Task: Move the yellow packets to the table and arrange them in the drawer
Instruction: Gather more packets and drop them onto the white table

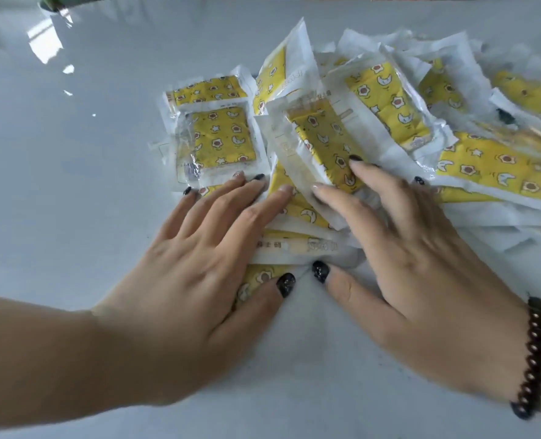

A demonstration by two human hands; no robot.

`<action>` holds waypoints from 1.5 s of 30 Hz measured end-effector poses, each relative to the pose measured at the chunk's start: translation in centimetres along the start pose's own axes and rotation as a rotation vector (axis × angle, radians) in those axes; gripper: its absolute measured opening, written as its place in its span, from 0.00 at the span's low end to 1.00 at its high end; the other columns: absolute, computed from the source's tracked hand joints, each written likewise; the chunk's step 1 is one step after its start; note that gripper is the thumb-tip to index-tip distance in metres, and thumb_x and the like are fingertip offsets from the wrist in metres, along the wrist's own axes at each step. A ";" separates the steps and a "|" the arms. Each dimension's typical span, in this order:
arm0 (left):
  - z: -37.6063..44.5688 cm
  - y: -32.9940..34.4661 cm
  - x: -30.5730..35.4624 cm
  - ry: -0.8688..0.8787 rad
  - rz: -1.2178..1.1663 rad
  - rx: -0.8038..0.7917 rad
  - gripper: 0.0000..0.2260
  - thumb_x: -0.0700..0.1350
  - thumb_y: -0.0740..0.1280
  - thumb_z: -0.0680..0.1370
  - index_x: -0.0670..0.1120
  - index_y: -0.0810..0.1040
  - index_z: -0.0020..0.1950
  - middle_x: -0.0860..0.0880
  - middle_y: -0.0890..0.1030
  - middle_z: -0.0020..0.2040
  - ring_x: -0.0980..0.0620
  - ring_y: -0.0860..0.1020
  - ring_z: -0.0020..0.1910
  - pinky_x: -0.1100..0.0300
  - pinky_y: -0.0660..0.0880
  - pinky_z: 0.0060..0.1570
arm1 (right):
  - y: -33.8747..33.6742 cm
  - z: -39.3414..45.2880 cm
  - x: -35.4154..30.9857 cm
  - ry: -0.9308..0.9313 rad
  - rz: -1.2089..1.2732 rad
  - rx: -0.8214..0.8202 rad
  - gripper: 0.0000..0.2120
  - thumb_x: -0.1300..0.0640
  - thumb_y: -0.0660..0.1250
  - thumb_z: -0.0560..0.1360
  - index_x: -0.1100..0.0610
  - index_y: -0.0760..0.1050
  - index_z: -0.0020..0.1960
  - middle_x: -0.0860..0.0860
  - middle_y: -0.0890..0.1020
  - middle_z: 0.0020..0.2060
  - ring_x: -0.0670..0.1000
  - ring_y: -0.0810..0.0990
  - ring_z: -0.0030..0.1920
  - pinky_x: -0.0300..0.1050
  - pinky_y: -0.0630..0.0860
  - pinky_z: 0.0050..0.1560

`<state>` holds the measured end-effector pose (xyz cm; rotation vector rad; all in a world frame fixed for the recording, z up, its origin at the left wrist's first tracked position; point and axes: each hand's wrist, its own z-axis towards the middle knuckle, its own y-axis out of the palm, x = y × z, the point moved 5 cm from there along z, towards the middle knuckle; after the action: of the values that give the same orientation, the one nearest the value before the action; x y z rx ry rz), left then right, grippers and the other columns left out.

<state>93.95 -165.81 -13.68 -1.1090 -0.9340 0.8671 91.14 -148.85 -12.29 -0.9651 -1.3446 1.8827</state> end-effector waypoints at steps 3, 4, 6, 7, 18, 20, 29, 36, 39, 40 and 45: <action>-0.3 -1.2 0.5 0.011 -0.049 0.006 0.31 0.61 0.49 0.76 0.52 0.52 0.78 0.50 0.60 0.77 0.50 0.54 0.77 0.47 0.55 0.74 | -0.4 -0.2 -0.2 0.008 0.007 0.016 0.31 0.39 0.52 0.72 0.48 0.61 0.73 0.55 0.61 0.71 0.58 0.62 0.70 0.44 0.52 0.70; -0.4 -1.4 0.6 0.024 -0.060 0.008 0.31 0.62 0.48 0.76 0.53 0.51 0.78 0.51 0.59 0.77 0.52 0.52 0.77 0.50 0.52 0.75 | -0.6 -0.3 -0.3 0.009 0.012 0.022 0.32 0.39 0.51 0.71 0.48 0.62 0.73 0.54 0.61 0.71 0.56 0.61 0.71 0.43 0.53 0.70; -0.7 -1.8 0.8 0.038 -0.072 0.013 0.32 0.62 0.46 0.75 0.53 0.50 0.78 0.50 0.58 0.77 0.51 0.50 0.77 0.52 0.49 0.75 | -0.9 -0.5 -0.6 0.014 0.030 0.019 0.33 0.38 0.51 0.70 0.47 0.61 0.73 0.53 0.59 0.72 0.54 0.60 0.72 0.41 0.54 0.70; -0.7 -1.9 0.9 0.036 -0.082 0.019 0.33 0.62 0.46 0.75 0.53 0.51 0.78 0.49 0.58 0.77 0.51 0.48 0.77 0.51 0.48 0.75 | -1.0 -0.5 -0.6 0.022 0.038 0.015 0.32 0.38 0.53 0.71 0.46 0.61 0.73 0.53 0.59 0.73 0.54 0.60 0.71 0.41 0.55 0.70; -3.3 -4.4 2.6 -0.006 -0.061 0.310 0.25 0.52 0.52 0.76 0.41 0.71 0.68 0.44 0.75 0.65 0.43 0.69 0.67 0.50 0.67 0.65 | -2.8 -3.5 -3.3 0.136 -0.167 0.051 0.26 0.50 0.58 0.78 0.50 0.58 0.75 0.55 0.65 0.69 0.57 0.67 0.67 0.49 0.70 0.62; -4.3 -4.8 3.2 -0.044 -0.024 0.301 0.26 0.52 0.49 0.75 0.42 0.71 0.68 0.45 0.74 0.66 0.44 0.69 0.67 0.50 0.67 0.64 | -2.9 -4.9 -4.2 0.190 -0.218 0.022 0.26 0.48 0.56 0.78 0.52 0.56 0.74 0.55 0.65 0.67 0.58 0.69 0.65 0.50 0.70 0.61; -9.2 -6.0 7.5 0.044 0.245 0.112 0.22 0.54 0.55 0.81 0.47 0.60 0.73 0.47 0.63 0.72 0.45 0.60 0.72 0.51 0.60 0.69 | -5.4 -14.6 -9.9 -0.147 -0.391 0.099 0.12 0.57 0.59 0.71 0.57 0.76 0.50 0.54 0.76 0.51 0.56 0.77 0.50 0.47 0.74 0.49; -11.4 -5.7 9.5 0.048 0.049 -0.043 0.22 0.49 0.61 0.78 0.48 0.63 0.71 0.48 0.66 0.69 0.46 0.65 0.69 0.51 0.70 0.60 | -2.2 -18.4 -9.6 0.048 -0.279 -0.231 0.12 0.58 0.57 0.76 0.54 0.72 0.58 0.52 0.75 0.57 0.57 0.78 0.55 0.46 0.73 0.51; -11.5 -5.2 9.8 0.094 0.096 -0.021 0.17 0.47 0.60 0.78 0.50 0.68 0.67 0.50 0.69 0.65 0.48 0.67 0.66 0.56 0.72 0.54 | 0.7 -20.0 -7.7 0.203 -0.220 -0.526 0.25 0.57 0.59 0.76 0.52 0.60 0.73 0.51 0.65 0.67 0.55 0.73 0.63 0.45 0.70 0.55; -11.4 -5.2 10.1 0.111 0.108 0.001 0.15 0.46 0.59 0.78 0.50 0.69 0.65 0.51 0.70 0.64 0.48 0.67 0.65 0.57 0.72 0.53 | 1.4 -20.4 -7.0 0.231 -0.198 -0.554 0.29 0.58 0.60 0.76 0.52 0.56 0.75 0.51 0.63 0.68 0.55 0.73 0.63 0.44 0.69 0.52; -11.6 -4.8 11.1 0.212 0.153 0.041 0.14 0.46 0.58 0.79 0.51 0.71 0.65 0.52 0.70 0.63 0.50 0.66 0.64 0.57 0.71 0.53 | 2.9 -19.7 -4.6 0.309 -0.065 -0.609 0.36 0.56 0.64 0.73 0.49 0.51 0.76 0.50 0.60 0.71 0.54 0.71 0.65 0.41 0.69 0.51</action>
<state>109.20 -160.63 -9.22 -1.2226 -0.6601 0.8693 110.01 -143.64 -18.33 -1.4164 -1.7584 1.2163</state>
